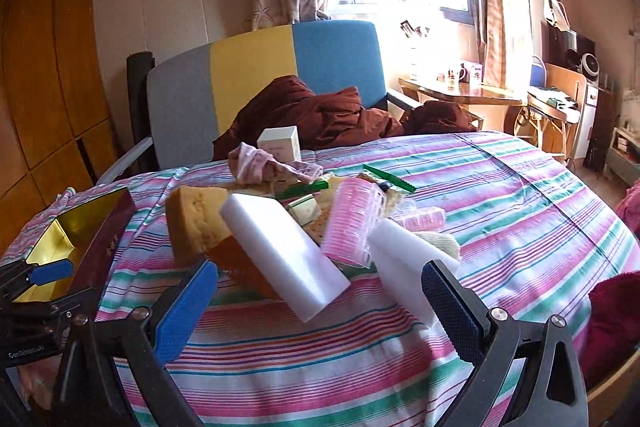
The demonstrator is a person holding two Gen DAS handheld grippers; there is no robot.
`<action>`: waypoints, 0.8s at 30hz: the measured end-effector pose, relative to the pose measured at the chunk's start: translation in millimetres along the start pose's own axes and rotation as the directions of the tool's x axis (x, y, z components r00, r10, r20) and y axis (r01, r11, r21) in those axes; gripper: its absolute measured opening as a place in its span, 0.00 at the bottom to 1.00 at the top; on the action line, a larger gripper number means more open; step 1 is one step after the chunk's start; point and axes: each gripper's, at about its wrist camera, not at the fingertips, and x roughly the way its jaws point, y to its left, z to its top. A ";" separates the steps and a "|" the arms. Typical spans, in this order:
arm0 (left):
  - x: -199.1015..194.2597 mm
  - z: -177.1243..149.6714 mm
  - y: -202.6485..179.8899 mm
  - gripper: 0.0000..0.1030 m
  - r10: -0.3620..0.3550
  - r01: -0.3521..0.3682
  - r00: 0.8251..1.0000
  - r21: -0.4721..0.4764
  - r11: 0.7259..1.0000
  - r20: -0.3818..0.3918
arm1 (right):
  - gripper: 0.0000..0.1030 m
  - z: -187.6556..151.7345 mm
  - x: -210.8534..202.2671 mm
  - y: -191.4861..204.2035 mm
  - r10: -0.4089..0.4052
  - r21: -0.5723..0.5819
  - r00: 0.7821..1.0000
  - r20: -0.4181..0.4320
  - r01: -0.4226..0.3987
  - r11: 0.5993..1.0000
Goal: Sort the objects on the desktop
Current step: 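Bring both open tools over the white melamine sponges in the pile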
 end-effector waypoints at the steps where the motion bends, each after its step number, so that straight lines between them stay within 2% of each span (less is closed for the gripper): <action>1: 4.6 2.5 -3.6 0.70 -0.011 0.011 1.000 0.009 1.000 -0.006 | 1.00 -0.6 1.1 -4.1 -0.010 0.004 1.000 -0.003 0.010 1.000; 7: 34.5 15.9 -25.9 0.70 -0.107 0.109 0.992 0.023 0.994 -0.072 | 1.00 -1.1 0.3 -35.5 -0.059 0.058 0.998 -0.001 0.059 0.997; 10: 50.7 22.8 -42.1 0.70 -0.186 0.189 0.975 0.016 0.982 -0.122 | 1.00 -1.8 -0.7 -55.1 -0.089 0.099 0.996 -0.004 0.089 0.991; 14: 59.8 36.0 -68.7 0.70 -0.247 0.253 0.959 0.030 0.967 -0.139 | 1.00 -8.0 2.5 -77.9 -0.114 0.153 0.993 -0.024 0.117 0.981; 19: 67.6 55.6 -92.4 0.70 -0.355 0.356 0.919 -0.023 0.934 -0.172 | 1.00 -15.7 8.7 -90.3 -0.107 0.185 0.994 -0.037 0.112 0.976; 24: 64.5 64.2 -94.0 0.71 -0.438 0.424 0.887 -0.116 0.898 -0.149 | 1.00 -24.0 16.1 -92.8 -0.082 0.170 0.995 -0.057 0.090 0.981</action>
